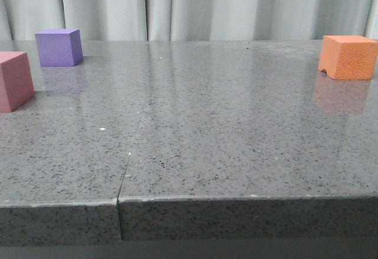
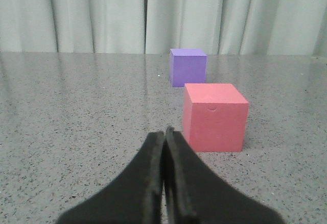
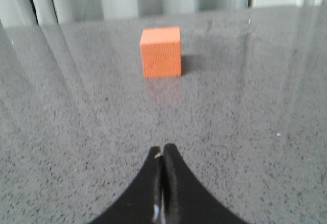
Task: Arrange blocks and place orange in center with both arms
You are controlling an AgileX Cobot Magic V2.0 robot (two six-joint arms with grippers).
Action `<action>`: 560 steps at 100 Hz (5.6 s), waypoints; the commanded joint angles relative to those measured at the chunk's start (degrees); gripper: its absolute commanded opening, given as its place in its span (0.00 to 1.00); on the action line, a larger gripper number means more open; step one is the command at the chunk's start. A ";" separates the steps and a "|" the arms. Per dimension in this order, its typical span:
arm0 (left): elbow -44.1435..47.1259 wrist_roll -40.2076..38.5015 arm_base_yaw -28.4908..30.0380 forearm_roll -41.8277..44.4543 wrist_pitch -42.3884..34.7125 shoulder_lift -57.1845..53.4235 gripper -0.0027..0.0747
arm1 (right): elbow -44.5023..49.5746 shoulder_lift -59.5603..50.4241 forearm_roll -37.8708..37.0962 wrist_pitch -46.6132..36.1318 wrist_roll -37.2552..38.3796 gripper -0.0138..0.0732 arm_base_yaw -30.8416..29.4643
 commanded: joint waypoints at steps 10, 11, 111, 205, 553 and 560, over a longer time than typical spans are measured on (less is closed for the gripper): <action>2.40 0.02 -0.22 -0.06 -4.71 -1.77 0.01 | -10.14 9.08 -0.51 3.80 -0.33 0.08 -0.24; 2.40 0.02 -0.22 -0.06 -4.71 -1.77 0.01 | -10.49 9.77 -0.51 3.96 -0.33 0.08 -0.24; 2.40 0.02 -0.22 -0.06 -4.71 -1.77 0.01 | -52.91 59.32 -0.65 14.35 -0.33 0.89 -0.24; 2.40 0.02 -0.22 -0.06 -4.71 -1.77 0.01 | -102.03 99.94 -1.27 51.70 -0.22 0.89 -0.24; 2.40 0.02 -0.22 -0.06 -4.71 -1.77 0.01 | -112.96 112.29 10.04 53.64 22.55 0.90 24.49; 2.40 0.02 -0.22 -0.06 -4.71 -1.77 0.01 | -113.03 111.43 9.98 53.76 22.36 0.90 24.49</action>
